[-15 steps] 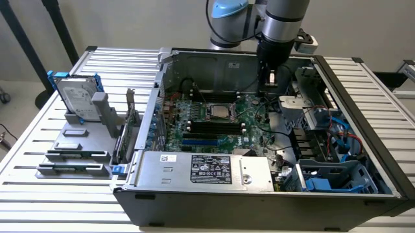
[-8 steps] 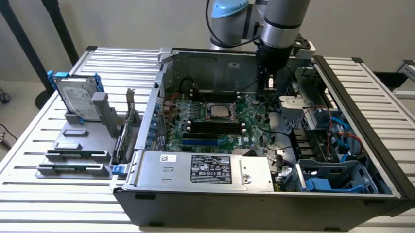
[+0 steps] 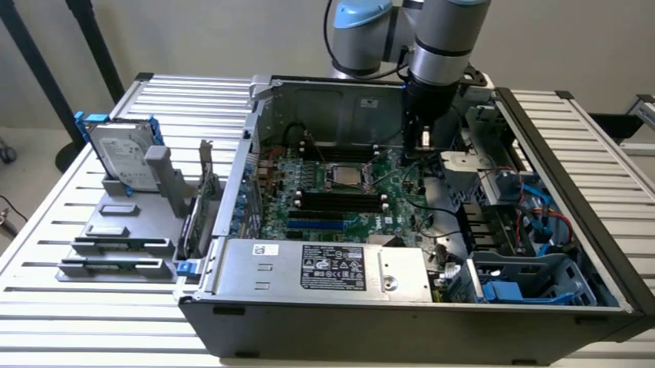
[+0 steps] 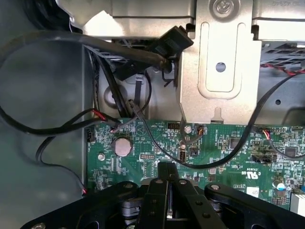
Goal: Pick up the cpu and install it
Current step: 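Close the cpu cover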
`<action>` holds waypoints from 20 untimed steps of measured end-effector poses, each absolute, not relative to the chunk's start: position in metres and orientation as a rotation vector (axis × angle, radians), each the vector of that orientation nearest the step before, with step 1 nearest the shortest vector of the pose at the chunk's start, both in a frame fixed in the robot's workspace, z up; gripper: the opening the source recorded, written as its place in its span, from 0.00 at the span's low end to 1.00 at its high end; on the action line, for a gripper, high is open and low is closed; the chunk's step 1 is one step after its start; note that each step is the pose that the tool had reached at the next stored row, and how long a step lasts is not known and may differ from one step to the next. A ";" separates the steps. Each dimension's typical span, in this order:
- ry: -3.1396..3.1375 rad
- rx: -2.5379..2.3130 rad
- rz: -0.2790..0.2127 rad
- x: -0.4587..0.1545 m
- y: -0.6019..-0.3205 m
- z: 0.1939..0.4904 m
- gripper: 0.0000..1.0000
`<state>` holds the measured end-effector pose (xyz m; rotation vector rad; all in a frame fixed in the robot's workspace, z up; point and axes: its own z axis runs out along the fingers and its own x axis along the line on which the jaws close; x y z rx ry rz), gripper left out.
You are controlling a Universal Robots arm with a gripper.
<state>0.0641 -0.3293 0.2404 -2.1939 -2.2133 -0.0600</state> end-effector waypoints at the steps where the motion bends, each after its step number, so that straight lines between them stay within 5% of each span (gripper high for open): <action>1: -2.214 -2.188 -0.053 0.064 -0.329 0.240 0.11; 20: -2.196 -2.111 0.071 0.060 -0.329 0.240 0.11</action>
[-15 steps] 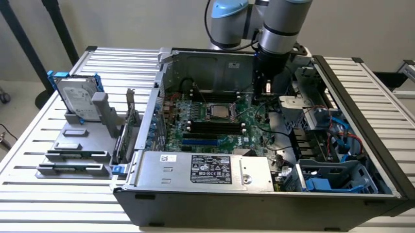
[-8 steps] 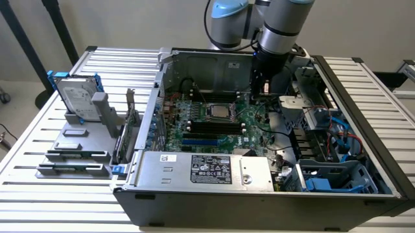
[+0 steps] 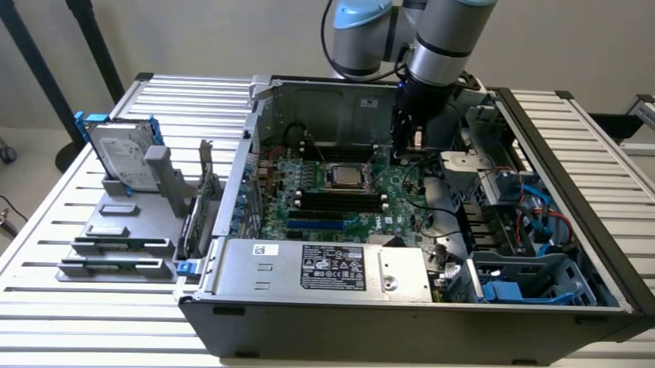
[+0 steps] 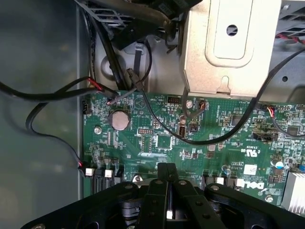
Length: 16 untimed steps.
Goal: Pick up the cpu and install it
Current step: 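Close the cpu cover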
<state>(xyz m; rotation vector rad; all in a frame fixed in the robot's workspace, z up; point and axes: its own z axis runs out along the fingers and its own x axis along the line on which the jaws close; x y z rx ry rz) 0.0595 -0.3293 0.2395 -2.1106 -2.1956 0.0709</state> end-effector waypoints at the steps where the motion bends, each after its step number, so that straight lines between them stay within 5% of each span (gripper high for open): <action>1: -2.195 -2.105 0.076 0.059 -0.329 0.239 0.11; 16: -2.189 -2.031 0.155 0.049 -0.329 0.239 0.11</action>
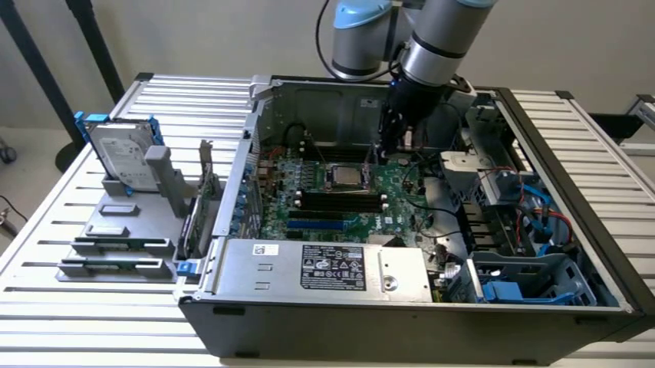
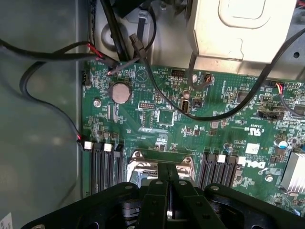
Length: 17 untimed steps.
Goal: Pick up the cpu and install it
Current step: 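Close the cpu cover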
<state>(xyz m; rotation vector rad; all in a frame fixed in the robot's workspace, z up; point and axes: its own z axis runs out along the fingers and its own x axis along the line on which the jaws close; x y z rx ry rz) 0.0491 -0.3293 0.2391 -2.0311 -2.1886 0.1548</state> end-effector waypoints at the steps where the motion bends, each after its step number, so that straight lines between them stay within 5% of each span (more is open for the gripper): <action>1: -2.189 -2.026 0.159 0.048 -0.329 0.239 0.11; 17: -2.188 -1.958 0.221 0.030 -0.329 0.236 0.11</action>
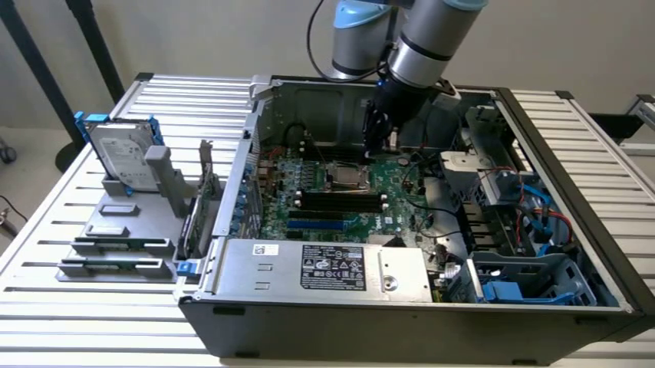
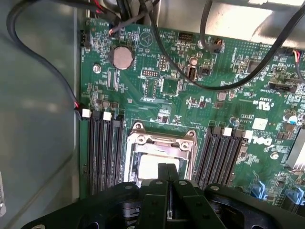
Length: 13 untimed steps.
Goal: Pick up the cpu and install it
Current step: 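Close the cpu cover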
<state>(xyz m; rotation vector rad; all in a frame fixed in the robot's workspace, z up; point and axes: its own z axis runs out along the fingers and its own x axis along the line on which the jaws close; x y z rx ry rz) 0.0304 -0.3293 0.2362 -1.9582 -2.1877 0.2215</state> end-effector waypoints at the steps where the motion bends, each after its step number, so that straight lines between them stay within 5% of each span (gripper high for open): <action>1: -2.187 -1.954 0.226 0.029 -0.329 0.236 0.11; 13: -2.184 -1.934 0.241 -0.009 -0.329 0.228 0.11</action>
